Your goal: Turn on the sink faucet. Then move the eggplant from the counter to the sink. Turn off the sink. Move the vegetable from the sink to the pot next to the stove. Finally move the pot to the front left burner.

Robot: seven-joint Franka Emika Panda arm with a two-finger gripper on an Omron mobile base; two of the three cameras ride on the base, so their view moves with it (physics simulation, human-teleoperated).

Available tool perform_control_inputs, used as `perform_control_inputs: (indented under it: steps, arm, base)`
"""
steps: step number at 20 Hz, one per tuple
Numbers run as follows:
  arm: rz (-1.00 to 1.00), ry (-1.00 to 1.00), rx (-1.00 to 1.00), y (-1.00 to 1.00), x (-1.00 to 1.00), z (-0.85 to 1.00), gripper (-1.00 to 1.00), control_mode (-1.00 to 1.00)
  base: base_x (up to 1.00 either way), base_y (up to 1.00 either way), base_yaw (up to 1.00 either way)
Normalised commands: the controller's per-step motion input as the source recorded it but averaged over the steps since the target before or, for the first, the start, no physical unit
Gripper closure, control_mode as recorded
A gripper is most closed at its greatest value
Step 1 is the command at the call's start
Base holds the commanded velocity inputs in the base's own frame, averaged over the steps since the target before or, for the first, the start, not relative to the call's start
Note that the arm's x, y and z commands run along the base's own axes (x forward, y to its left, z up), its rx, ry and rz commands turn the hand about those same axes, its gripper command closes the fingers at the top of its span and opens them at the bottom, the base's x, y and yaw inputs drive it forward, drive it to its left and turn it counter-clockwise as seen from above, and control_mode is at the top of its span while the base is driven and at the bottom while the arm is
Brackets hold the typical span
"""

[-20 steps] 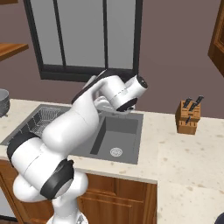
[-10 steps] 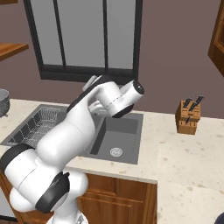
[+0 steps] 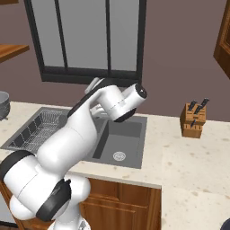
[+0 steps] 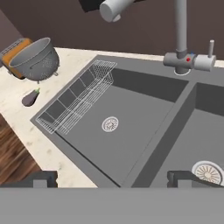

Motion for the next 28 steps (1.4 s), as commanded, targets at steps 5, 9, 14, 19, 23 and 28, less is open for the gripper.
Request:
perform_control_inputs:
  steps: [5,9,14,19,23,28]
  arm:
    - [0.0,-0.04,0.0,0.02,0.07,0.0,-1.0,-1.0]
    - [0.01,-0.05,0.0,0.03,0.13,0.0,-1.0,-1.0]
    - [0.02,-0.05,0.0,0.03,0.19,0.0,-1.0,-1.0]
    - [0.03,-0.06,0.0,0.02,0.24,-0.01,-1.0,-1.0]
    - [0.02,-0.04,0.0,0.0,0.25,-0.04,-1.0,-1.0]
    - [0.0,0.0,0.0,0.0,0.28,-0.08,-1.0,-1.0]
  base:
    - [0.0,0.0,0.0]
    - [0.0,0.0,0.0]
    - [0.0,0.0,0.0]
    - [0.0,0.0,0.0]
    - [0.0,0.0,0.0]
    - [0.0,0.0,0.0]
